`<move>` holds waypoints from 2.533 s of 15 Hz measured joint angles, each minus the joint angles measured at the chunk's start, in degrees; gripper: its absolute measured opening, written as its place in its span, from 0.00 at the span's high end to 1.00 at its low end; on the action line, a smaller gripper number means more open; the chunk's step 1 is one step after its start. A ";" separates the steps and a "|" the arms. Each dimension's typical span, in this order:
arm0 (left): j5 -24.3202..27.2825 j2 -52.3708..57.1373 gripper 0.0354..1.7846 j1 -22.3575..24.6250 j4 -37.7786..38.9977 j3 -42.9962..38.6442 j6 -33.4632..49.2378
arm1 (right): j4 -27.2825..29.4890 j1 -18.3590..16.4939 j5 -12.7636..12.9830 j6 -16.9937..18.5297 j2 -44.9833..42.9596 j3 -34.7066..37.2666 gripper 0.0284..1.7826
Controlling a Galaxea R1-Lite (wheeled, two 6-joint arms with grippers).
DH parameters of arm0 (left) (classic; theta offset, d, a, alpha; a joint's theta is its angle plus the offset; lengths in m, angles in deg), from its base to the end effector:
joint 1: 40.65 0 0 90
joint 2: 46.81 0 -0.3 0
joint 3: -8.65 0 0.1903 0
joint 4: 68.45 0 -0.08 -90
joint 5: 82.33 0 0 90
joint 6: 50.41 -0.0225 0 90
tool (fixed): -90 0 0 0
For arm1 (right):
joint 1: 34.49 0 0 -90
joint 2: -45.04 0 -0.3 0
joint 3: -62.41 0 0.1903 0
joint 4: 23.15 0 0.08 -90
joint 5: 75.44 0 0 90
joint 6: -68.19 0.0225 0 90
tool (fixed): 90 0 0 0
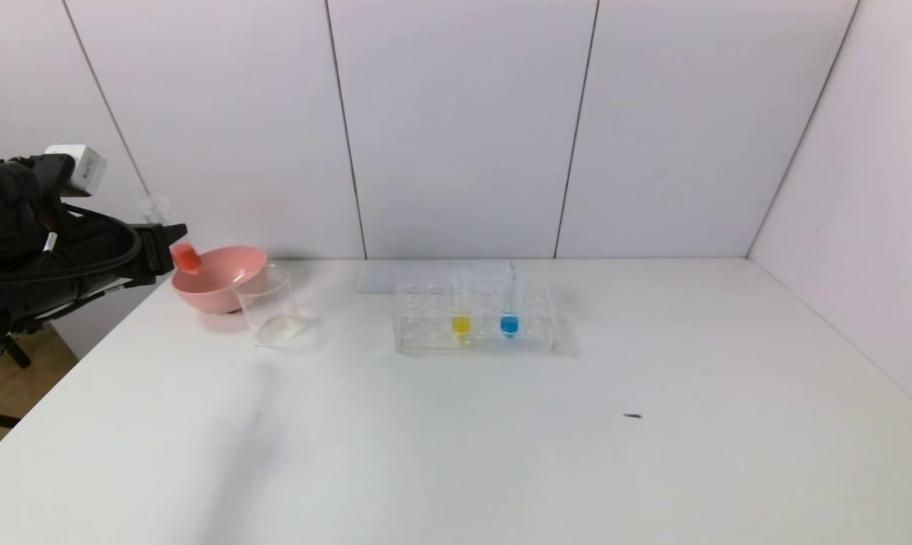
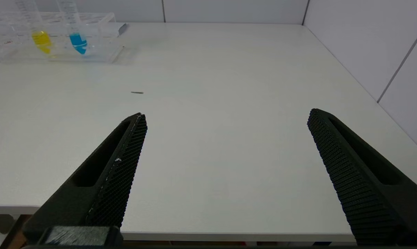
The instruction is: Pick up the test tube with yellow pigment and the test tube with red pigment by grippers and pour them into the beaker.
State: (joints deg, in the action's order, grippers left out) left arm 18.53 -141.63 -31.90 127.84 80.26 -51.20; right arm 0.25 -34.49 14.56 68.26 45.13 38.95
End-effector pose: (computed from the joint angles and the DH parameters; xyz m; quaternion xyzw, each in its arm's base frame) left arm 0.2986 0.0417 0.2116 -0.0034 0.0593 -0.0188 0.9981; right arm -0.0228 0.0000 0.0759 0.0006 0.0003 0.0000 1.0000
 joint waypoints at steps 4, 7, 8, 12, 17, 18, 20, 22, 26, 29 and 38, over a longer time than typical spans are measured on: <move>0.11 -0.83 0.77 0.63 0.09 0.40 -0.46 | 0.00 0.00 0.00 0.02 0.00 0.00 0.05; 0.54 -1.44 0.77 0.95 0.09 0.44 -1.71 | -0.02 0.00 0.00 0.02 0.00 0.00 0.05; 1.58 -1.62 0.77 0.98 0.09 0.49 -1.93 | 0.00 0.00 0.00 0.02 0.00 0.00 0.05; 4.07 -2.36 0.77 1.00 -1.02 1.56 -3.08 | 0.00 0.00 0.00 0.02 0.00 0.00 0.05; 4.44 -3.77 0.77 1.00 -5.42 4.27 -7.25 | 0.00 0.00 0.00 0.02 0.00 0.00 0.05; 4.73 -4.00 0.77 1.00 -7.13 5.01 -8.85 | 0.00 0.00 0.00 0.02 0.00 0.02 0.05; 4.99 -4.40 0.77 1.00 -10.64 6.53 -11.30 | 0.00 0.00 0.00 0.02 0.00 0.02 0.05; 5.21 -4.72 0.77 0.98 -14.38 8.31 -14.06 | 0.00 0.00 0.00 0.00 0.00 0.02 0.05; 6.41 -5.21 0.77 0.98 -21.58 12.56 -17.81 | 0.00 0.00 0.00 0.02 0.00 0.02 0.05; 6.52 -6.28 0.77 0.98 -23.50 15.19 -21.16 | 0.00 0.00 0.00 0.02 0.00 0.02 0.05; 6.69 -8.07 0.77 1.72 -34.89 21.63 -29.82 | 0.00 0.00 0.00 0.02 0.00 0.00 0.05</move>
State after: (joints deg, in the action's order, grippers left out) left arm 25.23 -149.70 -30.18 92.95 101.89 -81.02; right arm 0.25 -34.49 14.56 68.29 45.13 38.95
